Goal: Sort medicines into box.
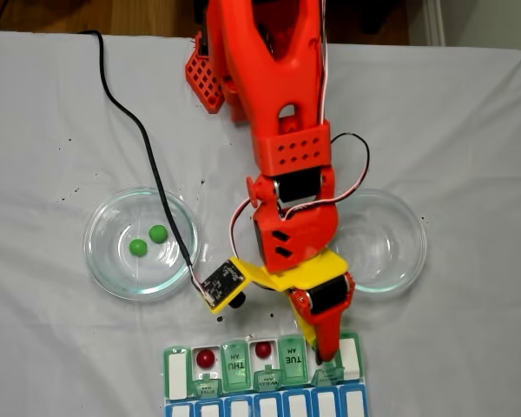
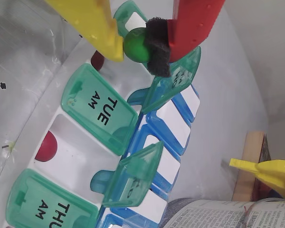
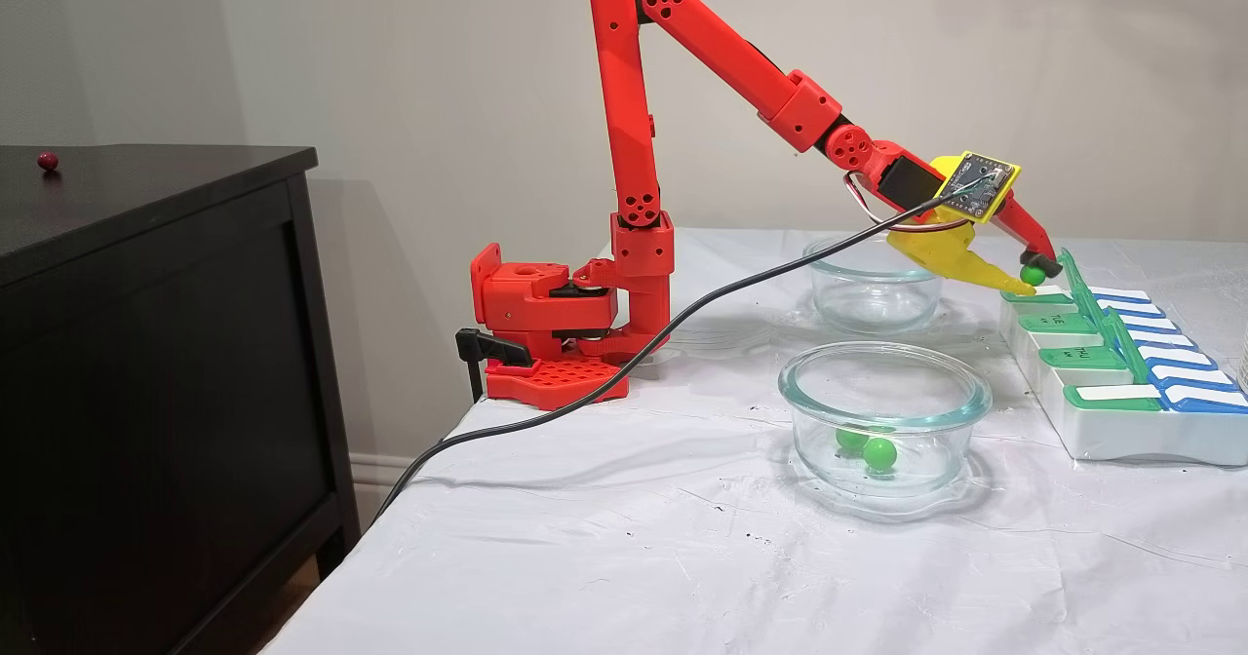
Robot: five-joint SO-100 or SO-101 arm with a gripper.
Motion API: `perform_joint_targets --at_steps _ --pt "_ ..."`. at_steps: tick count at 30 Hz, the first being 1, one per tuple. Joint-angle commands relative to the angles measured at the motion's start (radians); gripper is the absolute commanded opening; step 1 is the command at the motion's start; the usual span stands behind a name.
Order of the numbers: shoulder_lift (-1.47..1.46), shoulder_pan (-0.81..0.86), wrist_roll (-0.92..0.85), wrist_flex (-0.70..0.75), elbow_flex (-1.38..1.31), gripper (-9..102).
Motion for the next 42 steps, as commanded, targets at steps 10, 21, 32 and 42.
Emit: perform_joint_targets --at_steps 10,21,32,42 --pt "0.115 0.006 0.021 0.037 -0.035 22" --pt "0.528 0.101 0.109 0.951 -0.336 0" --pt "0.235 0.407 -0.215 1.450 -0.703 0" --pt "0.209 0.611 -0.515 1.586 -0.686 4"
